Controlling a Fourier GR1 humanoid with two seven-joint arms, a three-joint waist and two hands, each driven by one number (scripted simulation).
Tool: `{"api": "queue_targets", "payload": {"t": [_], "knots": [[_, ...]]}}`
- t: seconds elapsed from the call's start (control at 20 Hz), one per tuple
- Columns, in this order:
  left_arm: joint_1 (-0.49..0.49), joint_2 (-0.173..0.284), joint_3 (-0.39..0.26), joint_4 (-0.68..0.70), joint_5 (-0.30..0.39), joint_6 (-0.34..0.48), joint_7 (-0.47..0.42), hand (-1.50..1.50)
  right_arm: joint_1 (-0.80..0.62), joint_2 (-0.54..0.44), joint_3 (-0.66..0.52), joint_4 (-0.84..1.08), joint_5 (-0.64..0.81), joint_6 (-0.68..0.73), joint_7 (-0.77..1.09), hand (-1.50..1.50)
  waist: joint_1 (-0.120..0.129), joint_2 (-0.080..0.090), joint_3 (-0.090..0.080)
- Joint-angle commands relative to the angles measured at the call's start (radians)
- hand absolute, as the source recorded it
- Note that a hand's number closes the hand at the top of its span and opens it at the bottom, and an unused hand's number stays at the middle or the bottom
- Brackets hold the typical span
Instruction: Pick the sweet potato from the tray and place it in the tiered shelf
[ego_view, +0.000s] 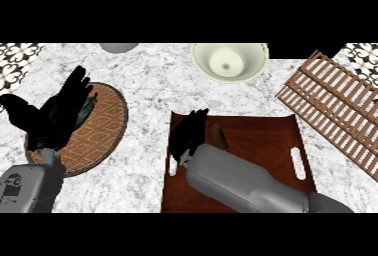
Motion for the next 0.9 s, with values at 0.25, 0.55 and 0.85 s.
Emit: {"api": "queue_targets", "payload": {"t": [0.25,0.55,0.85], "knots": [[0.057,-0.015,0.007,0.009,0.003,-0.043,-0.078,0.0,0.036,0.001,-0.049,0.081,0.118,-0.037,0.014,-1.5,0.002,0.002,0.0],[-0.008,-0.003,0.029,0.061,-0.019,-0.036,-0.066,0.0,0.08,0.017,-0.086,0.111,0.17,-0.044,-0.023,-1.5,0.0,0.003,0.0],[0.026,0.018,0.05,-0.026,0.013,-0.061,-0.003,0.0,0.105,0.017,-0.104,0.177,0.203,-0.071,-0.042,-1.5,0.008,0.003,0.0]]}}
